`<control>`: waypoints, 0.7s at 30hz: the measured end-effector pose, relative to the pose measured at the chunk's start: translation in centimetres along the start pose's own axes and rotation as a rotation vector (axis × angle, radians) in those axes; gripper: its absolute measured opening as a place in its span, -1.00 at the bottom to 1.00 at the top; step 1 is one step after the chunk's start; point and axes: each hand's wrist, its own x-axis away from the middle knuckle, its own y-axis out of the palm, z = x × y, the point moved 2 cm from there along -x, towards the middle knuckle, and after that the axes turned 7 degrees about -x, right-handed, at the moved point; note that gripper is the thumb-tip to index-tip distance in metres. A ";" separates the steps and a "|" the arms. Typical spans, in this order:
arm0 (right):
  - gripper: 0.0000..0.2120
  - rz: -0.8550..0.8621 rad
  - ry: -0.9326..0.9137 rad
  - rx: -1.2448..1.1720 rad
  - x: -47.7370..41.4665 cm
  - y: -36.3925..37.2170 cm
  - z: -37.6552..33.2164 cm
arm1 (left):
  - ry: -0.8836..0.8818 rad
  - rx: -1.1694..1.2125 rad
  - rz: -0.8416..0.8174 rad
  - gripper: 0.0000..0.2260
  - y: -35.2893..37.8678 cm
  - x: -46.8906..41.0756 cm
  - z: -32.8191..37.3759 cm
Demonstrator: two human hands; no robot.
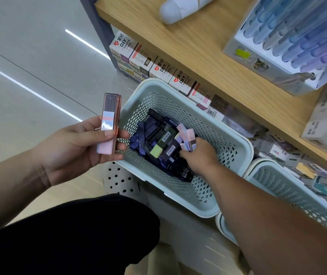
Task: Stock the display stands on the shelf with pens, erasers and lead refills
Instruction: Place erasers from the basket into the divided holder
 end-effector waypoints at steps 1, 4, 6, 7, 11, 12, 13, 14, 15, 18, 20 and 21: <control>-0.85 0.001 0.013 -0.043 0.3 0.1 0.0 | 0.001 -0.006 -0.004 -0.38 0.0 0.0 0.0; -0.88 0.016 0.112 -0.308 0.7 0.8 0.0 | 0.004 -0.028 -0.008 -0.33 0.2 0.0 0.1; -0.86 0.016 0.196 -0.505 0.7 1.8 -0.4 | 0.010 -0.038 -0.001 -0.27 0.4 0.0 0.2; -0.85 0.013 0.233 -0.569 0.5 2.3 -0.7 | 0.013 -0.043 0.005 -0.25 0.4 0.0 0.2; -0.73 0.102 0.311 -0.689 0.2 4.7 -2.2 | 0.012 -0.035 0.035 -0.22 0.5 -0.1 0.3; -0.62 0.147 0.311 -0.701 0.2 5.1 -2.4 | 0.009 -0.028 0.031 -0.23 0.5 -0.1 0.3; -0.53 0.181 0.316 -0.700 0.2 5.4 -2.6 | 0.006 -0.023 0.026 -0.25 0.5 -0.1 0.2; -0.50 0.201 0.319 -0.692 0.2 5.6 -2.7 | 0.005 -0.020 0.020 -0.26 0.5 -0.1 0.2; -0.51 0.201 0.329 -0.680 0.1 5.6 -2.8 | 0.004 -0.018 0.016 -0.27 0.5 -0.1 0.2; -0.59 0.173 0.354 -0.594 0.0 5.2 -3.0 | 0.002 -0.020 0.008 -0.28 0.3 -0.2 0.0; -0.61 0.178 0.345 -0.541 -0.1 5.0 -2.8 | 0.003 -0.023 0.006 -0.29 0.3 -0.2 0.0; -0.63 0.179 0.337 -0.532 0.0 5.0 -2.8 | 0.004 -0.024 0.004 -0.29 0.2 -0.2 0.0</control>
